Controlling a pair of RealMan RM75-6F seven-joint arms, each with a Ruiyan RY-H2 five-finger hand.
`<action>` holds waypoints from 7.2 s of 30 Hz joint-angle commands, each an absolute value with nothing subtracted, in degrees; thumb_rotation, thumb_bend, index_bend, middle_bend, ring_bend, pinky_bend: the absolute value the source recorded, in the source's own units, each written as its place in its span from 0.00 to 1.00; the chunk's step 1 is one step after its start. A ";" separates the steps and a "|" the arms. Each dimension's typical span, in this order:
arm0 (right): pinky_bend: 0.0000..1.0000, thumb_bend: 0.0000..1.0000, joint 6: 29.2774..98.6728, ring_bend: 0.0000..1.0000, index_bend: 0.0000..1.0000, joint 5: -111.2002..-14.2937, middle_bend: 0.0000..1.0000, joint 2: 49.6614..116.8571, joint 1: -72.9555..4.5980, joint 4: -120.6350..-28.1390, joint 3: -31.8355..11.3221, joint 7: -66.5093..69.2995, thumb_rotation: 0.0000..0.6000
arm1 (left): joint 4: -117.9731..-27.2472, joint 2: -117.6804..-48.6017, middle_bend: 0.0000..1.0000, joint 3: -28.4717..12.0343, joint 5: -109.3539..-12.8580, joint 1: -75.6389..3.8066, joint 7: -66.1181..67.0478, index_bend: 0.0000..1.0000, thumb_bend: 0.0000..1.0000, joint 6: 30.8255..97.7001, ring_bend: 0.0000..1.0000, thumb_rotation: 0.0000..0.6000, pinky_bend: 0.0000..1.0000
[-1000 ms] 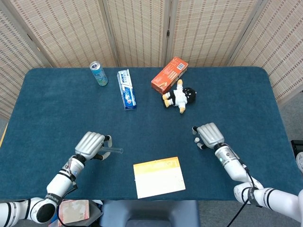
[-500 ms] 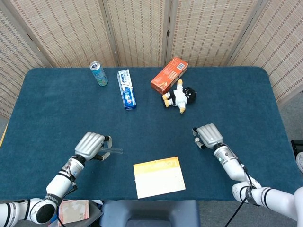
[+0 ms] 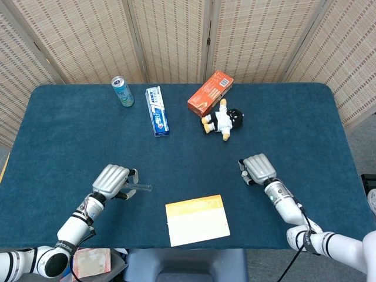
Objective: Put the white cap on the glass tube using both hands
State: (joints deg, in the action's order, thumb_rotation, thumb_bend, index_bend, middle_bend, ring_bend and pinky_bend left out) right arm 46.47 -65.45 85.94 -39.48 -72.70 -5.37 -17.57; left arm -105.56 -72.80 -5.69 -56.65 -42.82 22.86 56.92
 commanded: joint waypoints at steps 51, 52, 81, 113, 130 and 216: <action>1.00 0.45 51.28 1.00 0.65 -72.69 1.00 65.65 -43.49 -105.36 -17.67 -1.90 1.00 | -102.00 -71.50 1.00 -16.62 -46.35 -52.50 3.40 0.57 0.40 39.83 1.00 1.00 1.00; 1.00 0.45 51.31 1.00 0.64 -72.84 1.00 65.94 -43.93 -105.66 -17.87 -1.92 1.00 | -101.97 -71.52 1.00 -16.84 -45.73 -52.90 2.91 0.57 0.40 39.49 1.00 1.00 1.00; 1.00 0.45 51.84 1.00 0.65 -72.39 1.00 69.85 -48.33 -106.72 -16.80 -3.54 1.00 | -103.92 -72.01 1.00 -16.77 -40.96 -57.55 -1.42 0.57 0.40 38.99 1.00 1.00 1.00; 1.00 0.45 51.77 1.00 0.65 -72.24 1.00 70.22 -49.43 -106.14 -15.47 -2.81 1.00 | -103.44 -72.48 1.00 -15.08 -39.63 -59.78 -2.24 0.56 0.40 39.30 1.00 1.00 1.00; 1.00 0.45 51.13 1.00 0.65 -71.25 1.00 71.59 -50.43 -105.48 -14.80 -4.11 1.00 | -103.69 -72.13 1.00 -15.07 -39.45 -60.35 -2.82 0.56 0.40 39.20 1.00 1.00 1.00; 0.43 0.35 81.39 0.26 0.40 -82.91 0.33 55.11 -12.98 -93.78 -0.63 2.14 1.00 | -97.98 -66.46 0.38 5.45 -72.39 -20.85 6.95 0.23 0.38 96.55 0.38 1.00 0.43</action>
